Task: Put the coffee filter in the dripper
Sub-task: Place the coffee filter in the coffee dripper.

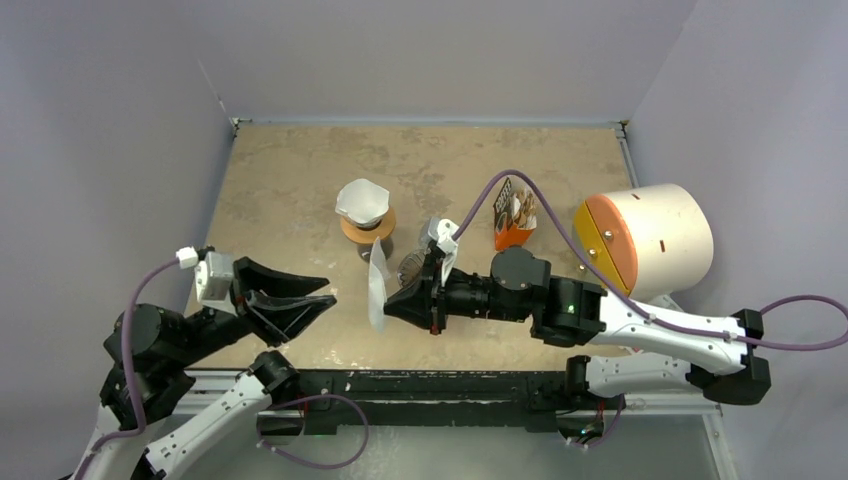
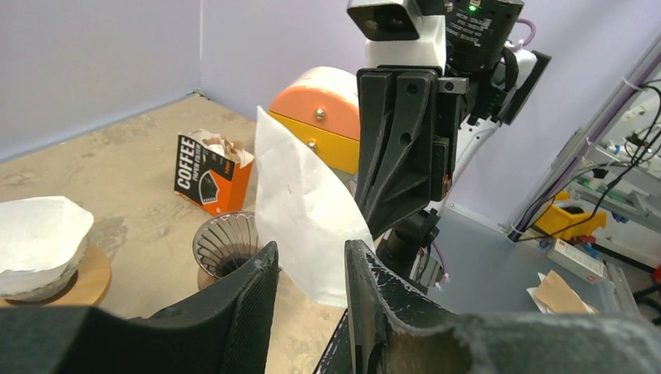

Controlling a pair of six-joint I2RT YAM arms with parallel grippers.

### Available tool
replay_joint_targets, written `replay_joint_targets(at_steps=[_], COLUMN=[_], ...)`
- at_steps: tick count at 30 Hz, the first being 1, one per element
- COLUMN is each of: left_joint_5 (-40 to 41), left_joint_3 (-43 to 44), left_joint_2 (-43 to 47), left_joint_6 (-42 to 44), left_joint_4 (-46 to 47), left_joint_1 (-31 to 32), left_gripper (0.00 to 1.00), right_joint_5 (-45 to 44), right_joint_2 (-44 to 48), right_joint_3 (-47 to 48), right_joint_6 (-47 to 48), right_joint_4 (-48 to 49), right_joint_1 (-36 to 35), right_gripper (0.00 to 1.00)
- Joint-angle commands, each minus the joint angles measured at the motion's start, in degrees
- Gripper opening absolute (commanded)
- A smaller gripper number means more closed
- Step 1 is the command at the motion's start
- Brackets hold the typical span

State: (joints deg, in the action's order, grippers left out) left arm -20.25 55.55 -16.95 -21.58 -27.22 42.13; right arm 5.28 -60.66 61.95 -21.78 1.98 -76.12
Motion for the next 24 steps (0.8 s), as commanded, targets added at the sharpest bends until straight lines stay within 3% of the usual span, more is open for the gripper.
replay_joint_targets(at_steps=[1,8,14,24], left_joint_5=[4.52,1.33,0.66,5.94], left_joint_3=[4.48,7.46,5.78,5.21], left_joint_2=[-3.57,-11.79,-16.09,-19.51], left_joint_6=[-0.06,-4.68,-8.09,-10.36], left_joint_4=[-5.97,-8.09,-3.97,-4.46], left_joint_1=[-0.03,-0.01,0.04,0.04], left_gripper=[0.37,0.41,0.41,0.42], right_joint_5=[-7.03,-20.56,-31.24,-42.29], right_joint_2=[-0.42,-6.57,-12.42,-17.01], right_joint_3=[5.89,14.96,21.50,27.29], right_joint_6=[5.96,10.18,10.95,7.20], right_joint_4=[-9.31,-19.53,-25.22,-29.03], right_joint_1=[-0.26,-1.32,-2.90,-4.87], right_gripper=[0.00,0.00,0.00,0.00])
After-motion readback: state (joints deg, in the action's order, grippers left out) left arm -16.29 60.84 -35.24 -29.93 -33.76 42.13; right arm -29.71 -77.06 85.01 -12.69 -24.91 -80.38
